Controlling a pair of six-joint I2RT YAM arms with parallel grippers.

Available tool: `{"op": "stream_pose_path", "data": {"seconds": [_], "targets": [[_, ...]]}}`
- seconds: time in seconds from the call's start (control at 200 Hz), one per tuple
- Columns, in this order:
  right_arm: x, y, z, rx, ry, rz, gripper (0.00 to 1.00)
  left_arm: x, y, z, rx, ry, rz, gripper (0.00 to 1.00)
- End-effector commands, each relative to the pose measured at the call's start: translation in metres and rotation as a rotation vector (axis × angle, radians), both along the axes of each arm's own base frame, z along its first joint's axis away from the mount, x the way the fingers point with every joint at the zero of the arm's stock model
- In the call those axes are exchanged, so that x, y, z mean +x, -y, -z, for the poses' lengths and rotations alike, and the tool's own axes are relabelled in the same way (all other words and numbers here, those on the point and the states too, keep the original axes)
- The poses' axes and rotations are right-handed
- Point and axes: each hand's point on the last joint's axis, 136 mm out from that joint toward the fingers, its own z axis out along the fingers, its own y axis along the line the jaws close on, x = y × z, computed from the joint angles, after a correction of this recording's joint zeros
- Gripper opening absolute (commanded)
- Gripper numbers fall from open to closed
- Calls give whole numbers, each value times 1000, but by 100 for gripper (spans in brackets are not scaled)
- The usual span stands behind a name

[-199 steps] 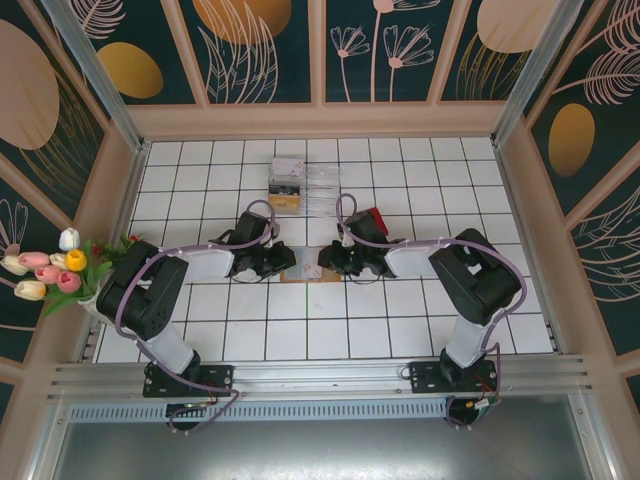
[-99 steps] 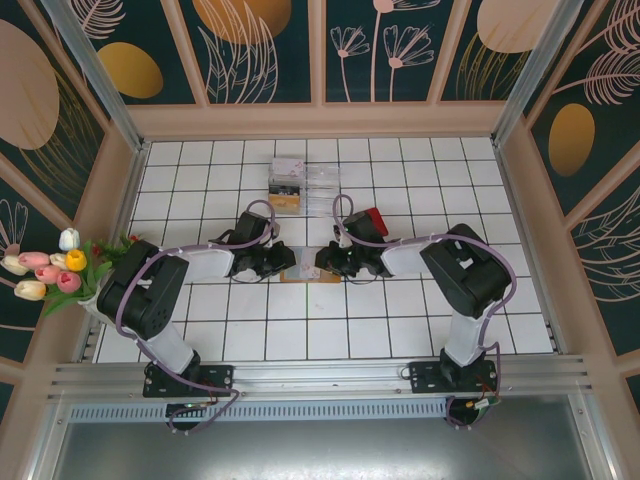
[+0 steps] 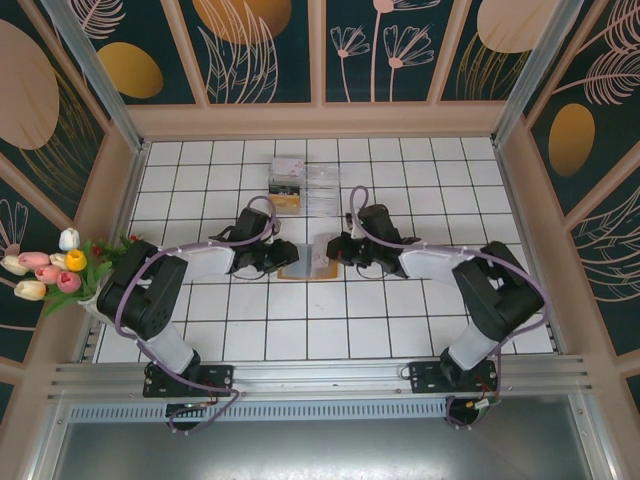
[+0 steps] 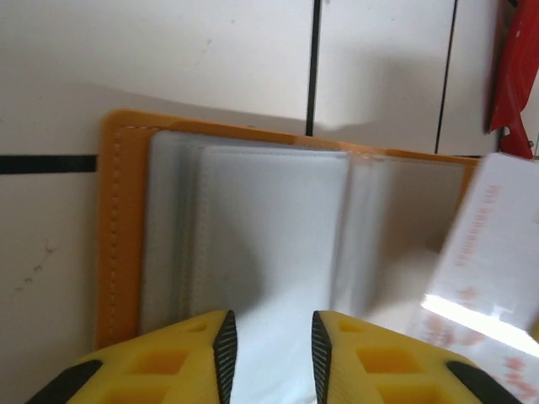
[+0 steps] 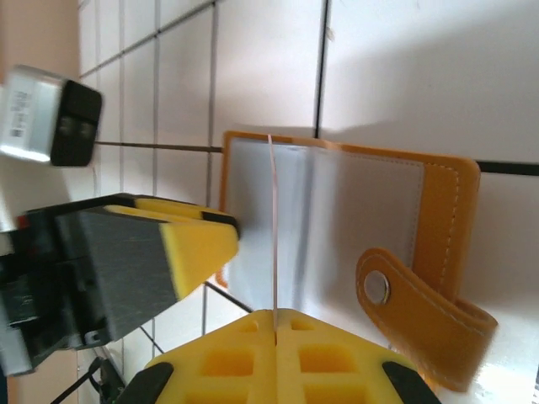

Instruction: Take the credit cards out of the card holder

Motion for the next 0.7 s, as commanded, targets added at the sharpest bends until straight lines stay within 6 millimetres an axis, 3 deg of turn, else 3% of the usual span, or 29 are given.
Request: {"op": "stream_pose_path", "data": {"seconds": [0.0, 0.285, 0.405, 0.485, 0.606, 0.696], "targets": [[2, 8, -24, -12, 101, -23, 6, 5, -5, -14, 46, 36, 21, 42], [14, 5, -96, 98, 287, -98, 5, 37, -11, -107, -99, 221, 2, 68], [11, -7, -126, 201, 329, -147, 5, 44, -12, -149, -220, 306, 17, 83], [21, -4, -143, 266, 349, -141, 5, 47, -9, -180, -289, 378, 27, 91], [20, -13, -164, 350, 364, -188, 5, 46, 3, -211, -397, 430, 89, 94], [20, -19, -176, 405, 370, -222, 5, 40, 14, -224, -491, 437, 154, 90]]}}
